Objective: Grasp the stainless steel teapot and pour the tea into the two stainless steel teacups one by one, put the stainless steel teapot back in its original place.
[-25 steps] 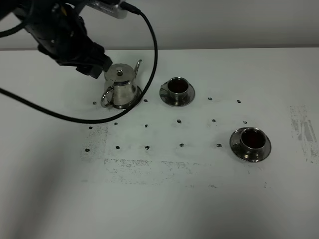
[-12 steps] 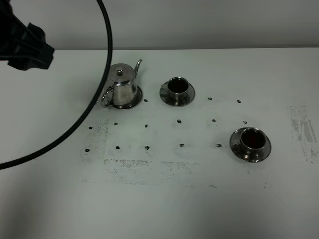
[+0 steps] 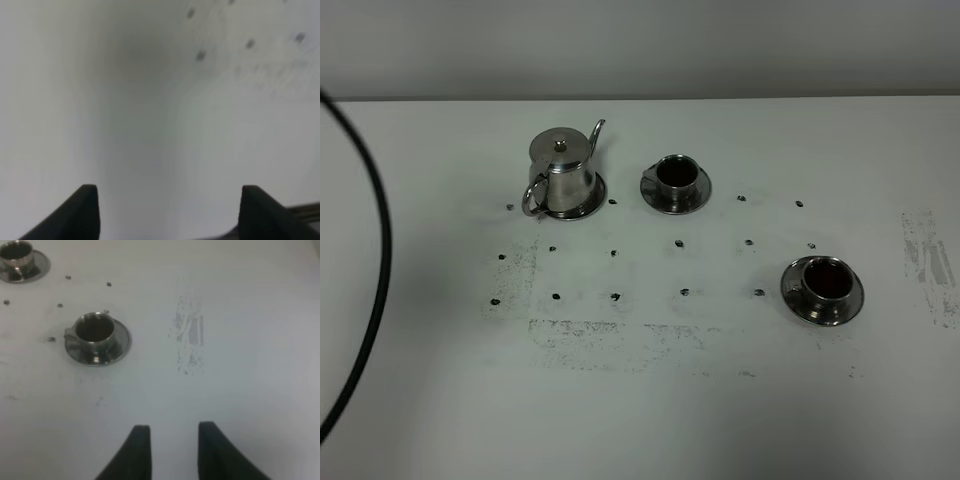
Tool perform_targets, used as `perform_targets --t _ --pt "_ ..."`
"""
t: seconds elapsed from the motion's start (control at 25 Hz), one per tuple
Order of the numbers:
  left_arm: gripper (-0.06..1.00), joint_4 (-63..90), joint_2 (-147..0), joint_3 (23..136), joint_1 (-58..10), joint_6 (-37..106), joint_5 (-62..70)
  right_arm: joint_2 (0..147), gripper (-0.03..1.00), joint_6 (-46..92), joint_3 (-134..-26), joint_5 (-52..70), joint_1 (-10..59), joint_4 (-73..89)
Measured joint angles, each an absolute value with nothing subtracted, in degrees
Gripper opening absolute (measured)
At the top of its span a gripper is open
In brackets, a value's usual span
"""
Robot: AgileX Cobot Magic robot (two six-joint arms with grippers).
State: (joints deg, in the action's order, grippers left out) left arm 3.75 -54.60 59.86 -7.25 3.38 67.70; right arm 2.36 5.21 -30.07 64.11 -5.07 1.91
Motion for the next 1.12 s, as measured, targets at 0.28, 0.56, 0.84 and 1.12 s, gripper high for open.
perform_targets --t 0.28,0.56,0.84,1.12 --pt "0.57 3.9 -34.5 39.7 -0.7 0.0 65.5 2.4 0.23 5.2 -30.1 64.1 -5.1 1.9" --pt "0.57 3.2 -21.2 29.8 -0.4 -0.8 59.9 2.4 0.23 5.3 -30.1 64.1 -5.1 1.9" --pt "0.57 2.9 -11.1 26.3 -0.5 -0.7 60.1 2.4 0.23 5.3 -30.1 64.1 -5.1 1.9" --pt "0.57 1.8 -1.7 26.0 -3.0 -1.2 60.3 2.4 0.23 5.2 -30.1 64.1 -5.1 1.9"
